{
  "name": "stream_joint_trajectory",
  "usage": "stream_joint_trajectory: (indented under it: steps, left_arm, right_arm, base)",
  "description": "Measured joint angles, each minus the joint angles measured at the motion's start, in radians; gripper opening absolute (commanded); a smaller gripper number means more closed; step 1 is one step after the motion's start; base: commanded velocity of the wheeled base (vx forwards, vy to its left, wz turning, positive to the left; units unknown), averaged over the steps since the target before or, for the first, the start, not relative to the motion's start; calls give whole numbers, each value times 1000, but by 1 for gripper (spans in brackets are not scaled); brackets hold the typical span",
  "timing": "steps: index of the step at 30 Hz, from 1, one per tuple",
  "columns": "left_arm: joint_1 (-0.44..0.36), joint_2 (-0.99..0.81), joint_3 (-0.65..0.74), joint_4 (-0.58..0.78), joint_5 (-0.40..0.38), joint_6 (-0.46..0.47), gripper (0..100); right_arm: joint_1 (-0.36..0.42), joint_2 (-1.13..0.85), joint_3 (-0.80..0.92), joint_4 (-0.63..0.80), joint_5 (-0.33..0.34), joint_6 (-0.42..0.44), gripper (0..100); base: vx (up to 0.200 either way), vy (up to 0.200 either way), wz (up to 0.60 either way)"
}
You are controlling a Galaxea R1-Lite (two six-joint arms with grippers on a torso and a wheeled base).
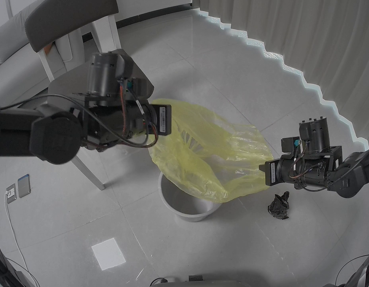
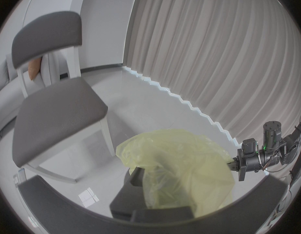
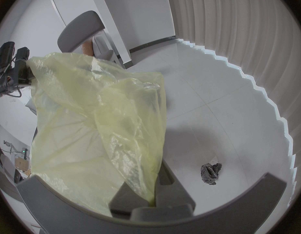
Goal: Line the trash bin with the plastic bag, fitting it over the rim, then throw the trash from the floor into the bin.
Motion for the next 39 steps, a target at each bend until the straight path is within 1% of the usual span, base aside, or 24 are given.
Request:
stream_joint_trajectory:
  steps: [6, 11, 19, 26, 31, 39]
  left_arm:
    - [13, 90, 27, -77, 0, -63, 0]
    - [11, 145, 37, -91, 1, -102, 0]
    - [9, 193, 79, -119, 1, -163, 0]
    - [9, 203, 187, -200, 1, -172, 0]
    - [9, 196, 270, -247, 1, -173, 0]
    - [26, 144, 375, -258, -6, -173, 0]
  right_arm:
    - [-10, 90, -37, 2, -1, -7, 0]
    - [-18, 151, -48, 1, -1, -24, 0]
    - [-26, 218, -40, -9, 1, -24, 0]
    - [-18, 249, -19, -9, 1, -25, 0]
    - [3, 257, 13, -10, -2, -26, 0]
    - [44, 248, 56, -9, -38, -27, 0]
  base:
    - [0, 0, 0]
    - [0, 0, 0]
    - [0, 0, 0]
    - [0, 0, 0]
    - [0, 0, 0]
    - [0, 0, 0]
